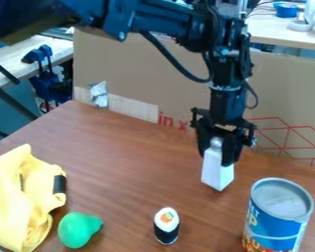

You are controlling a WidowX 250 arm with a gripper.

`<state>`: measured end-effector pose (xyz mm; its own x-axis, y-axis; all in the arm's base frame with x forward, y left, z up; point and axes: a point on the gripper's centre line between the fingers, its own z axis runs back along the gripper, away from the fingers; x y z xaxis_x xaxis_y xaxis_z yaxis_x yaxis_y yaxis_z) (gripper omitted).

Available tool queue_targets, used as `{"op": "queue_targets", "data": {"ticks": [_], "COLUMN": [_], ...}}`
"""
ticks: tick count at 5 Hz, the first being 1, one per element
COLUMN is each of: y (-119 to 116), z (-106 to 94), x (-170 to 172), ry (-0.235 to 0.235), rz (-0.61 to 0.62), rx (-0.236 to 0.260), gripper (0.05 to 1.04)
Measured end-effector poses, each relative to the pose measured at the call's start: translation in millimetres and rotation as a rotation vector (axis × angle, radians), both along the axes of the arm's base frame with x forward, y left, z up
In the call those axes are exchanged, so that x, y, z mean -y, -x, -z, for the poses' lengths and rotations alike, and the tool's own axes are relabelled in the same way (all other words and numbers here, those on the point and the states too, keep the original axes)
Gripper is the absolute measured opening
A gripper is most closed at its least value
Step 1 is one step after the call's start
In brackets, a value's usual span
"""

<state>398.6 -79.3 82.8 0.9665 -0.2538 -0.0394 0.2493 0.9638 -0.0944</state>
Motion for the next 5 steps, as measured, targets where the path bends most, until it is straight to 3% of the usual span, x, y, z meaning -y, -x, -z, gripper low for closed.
{"op": "queue_targets", "data": {"ticks": [1, 2, 3, 4, 5], "y": [-0.2, 4.0, 9.5, 28.6, 62.2], "z": [0.8, 8.0, -5.3, -53.6, -98.9], "x": [0.3, 0.4, 2.7, 6.0, 11.2], "ry": [0.006, 0.007, 0.021, 0.032, -0.01], "rz": [-0.005, 0.007, 0.012, 0.058, 0.119], "rx": [0.003, -0.005, 0.032, 0.095, 0.136], "gripper": [0.975, 1.012, 1.007, 1.007, 1.007]}}
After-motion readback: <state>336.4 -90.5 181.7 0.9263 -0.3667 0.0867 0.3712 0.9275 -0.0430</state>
